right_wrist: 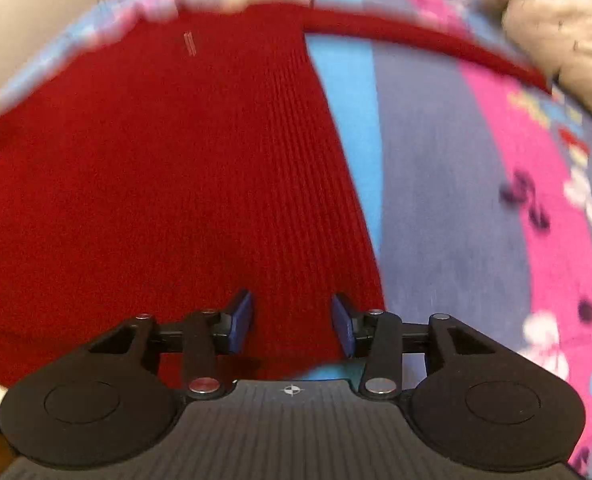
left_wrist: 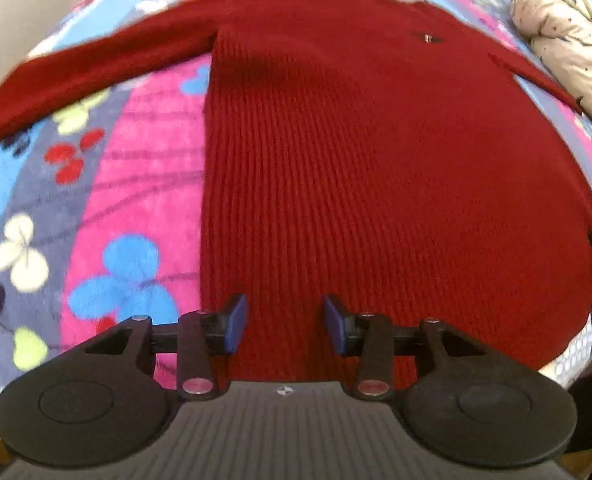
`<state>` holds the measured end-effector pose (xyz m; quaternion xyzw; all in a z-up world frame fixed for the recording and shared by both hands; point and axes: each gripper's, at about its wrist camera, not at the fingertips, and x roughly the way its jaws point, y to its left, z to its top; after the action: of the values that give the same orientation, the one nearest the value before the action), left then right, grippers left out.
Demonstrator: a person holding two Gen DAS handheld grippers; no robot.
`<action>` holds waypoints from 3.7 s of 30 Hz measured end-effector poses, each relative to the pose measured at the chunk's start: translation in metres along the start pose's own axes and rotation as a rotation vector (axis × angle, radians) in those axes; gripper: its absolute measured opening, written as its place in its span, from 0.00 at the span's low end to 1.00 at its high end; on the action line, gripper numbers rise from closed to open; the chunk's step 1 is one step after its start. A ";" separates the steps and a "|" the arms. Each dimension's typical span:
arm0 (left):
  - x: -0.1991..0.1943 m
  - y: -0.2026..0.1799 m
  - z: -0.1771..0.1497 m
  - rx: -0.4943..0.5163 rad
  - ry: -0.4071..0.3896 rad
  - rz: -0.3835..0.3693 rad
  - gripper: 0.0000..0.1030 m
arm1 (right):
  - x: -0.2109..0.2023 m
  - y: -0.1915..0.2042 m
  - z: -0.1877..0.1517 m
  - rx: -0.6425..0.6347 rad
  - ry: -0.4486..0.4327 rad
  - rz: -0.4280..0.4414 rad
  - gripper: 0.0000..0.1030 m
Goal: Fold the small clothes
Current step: 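Open both tools and lift them away from the flat sweater, then grasp one sweater side with the left tool and fold it over the body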
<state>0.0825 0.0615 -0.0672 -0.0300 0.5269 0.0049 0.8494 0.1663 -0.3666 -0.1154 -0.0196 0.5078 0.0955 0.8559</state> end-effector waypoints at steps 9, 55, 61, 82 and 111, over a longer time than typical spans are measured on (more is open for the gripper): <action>0.010 0.002 0.000 -0.002 0.035 0.001 0.50 | -0.003 -0.002 0.002 0.001 -0.021 -0.002 0.46; -0.035 0.006 0.019 -0.142 -0.287 0.041 0.81 | -0.061 -0.020 0.017 0.168 -0.458 -0.152 0.56; -0.035 0.004 0.020 -0.140 -0.285 0.046 0.81 | -0.067 -0.019 0.018 0.179 -0.496 -0.146 0.56; -0.074 0.060 0.079 -0.263 -0.417 0.085 0.39 | -0.066 -0.004 0.040 0.207 -0.498 -0.072 0.56; 0.045 0.268 0.139 -1.063 -0.382 0.264 0.15 | 0.017 0.084 0.103 0.018 -0.330 -0.003 0.15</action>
<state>0.2164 0.3361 -0.0585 -0.3850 0.2885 0.3802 0.7899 0.2474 -0.2684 -0.0750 0.0034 0.3609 0.0915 0.9281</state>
